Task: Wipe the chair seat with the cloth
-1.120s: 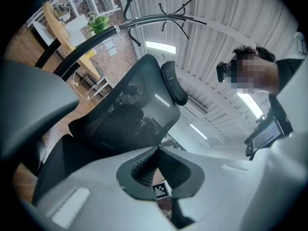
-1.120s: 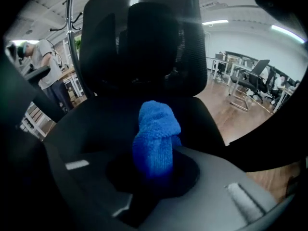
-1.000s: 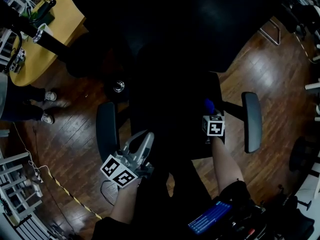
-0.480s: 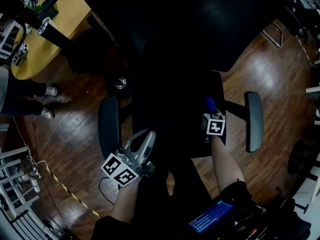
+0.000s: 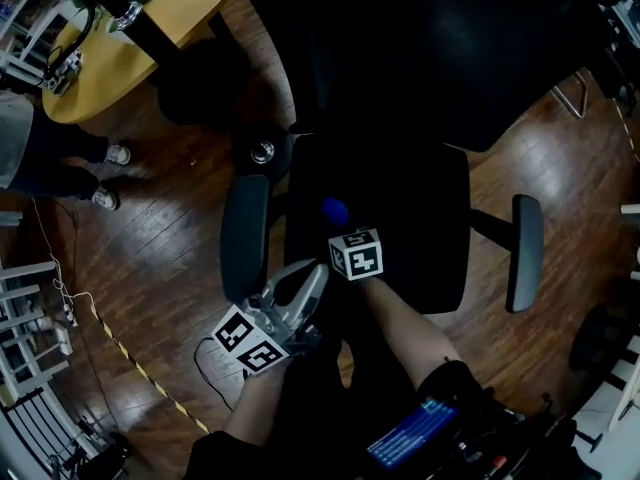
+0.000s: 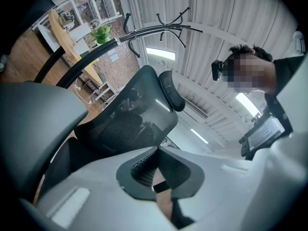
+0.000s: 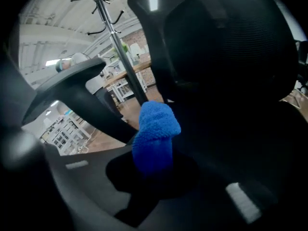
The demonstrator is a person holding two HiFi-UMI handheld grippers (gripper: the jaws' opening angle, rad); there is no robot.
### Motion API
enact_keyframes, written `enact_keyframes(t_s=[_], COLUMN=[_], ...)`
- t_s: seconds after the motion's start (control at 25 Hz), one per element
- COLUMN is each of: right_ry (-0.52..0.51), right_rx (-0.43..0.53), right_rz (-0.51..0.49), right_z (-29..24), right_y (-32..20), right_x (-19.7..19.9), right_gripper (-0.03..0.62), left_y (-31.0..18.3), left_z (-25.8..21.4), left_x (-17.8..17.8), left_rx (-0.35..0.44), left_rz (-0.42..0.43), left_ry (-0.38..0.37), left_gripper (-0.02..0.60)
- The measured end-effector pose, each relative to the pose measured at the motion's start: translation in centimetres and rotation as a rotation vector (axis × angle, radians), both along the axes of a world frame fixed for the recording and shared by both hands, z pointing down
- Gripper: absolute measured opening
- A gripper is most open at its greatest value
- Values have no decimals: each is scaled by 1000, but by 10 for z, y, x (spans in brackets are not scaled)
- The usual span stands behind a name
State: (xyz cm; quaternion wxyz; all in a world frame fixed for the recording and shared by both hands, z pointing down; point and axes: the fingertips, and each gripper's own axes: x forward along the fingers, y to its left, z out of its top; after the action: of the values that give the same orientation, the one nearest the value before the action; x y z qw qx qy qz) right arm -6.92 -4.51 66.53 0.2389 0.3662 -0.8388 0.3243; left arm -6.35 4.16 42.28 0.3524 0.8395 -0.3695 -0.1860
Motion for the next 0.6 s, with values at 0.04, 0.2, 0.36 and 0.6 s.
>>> enact_keyframes(t_s=[0.04,0.2,0.36,0.6], right_ry=[-11,-4,3,44], right_rx=[-16,-48,-9,-9], right_rz=[-45,-174,-180,-77], right_z=[3,21,28,33], right_y=[12,48,51,41], right_x=[-19,-59,-58,-1], right_gripper=[38,40,38,40], left_y=[2,6,6,6], left_z=[-1,0,7,8], left_x=[-1,-4,-11,-4], left_rx=[2,2,-4,0], left_rz=[-4,-7,-10,10], left_ry=[0,1,-4,-10], left_gripper=[-8,-8,-8,-8])
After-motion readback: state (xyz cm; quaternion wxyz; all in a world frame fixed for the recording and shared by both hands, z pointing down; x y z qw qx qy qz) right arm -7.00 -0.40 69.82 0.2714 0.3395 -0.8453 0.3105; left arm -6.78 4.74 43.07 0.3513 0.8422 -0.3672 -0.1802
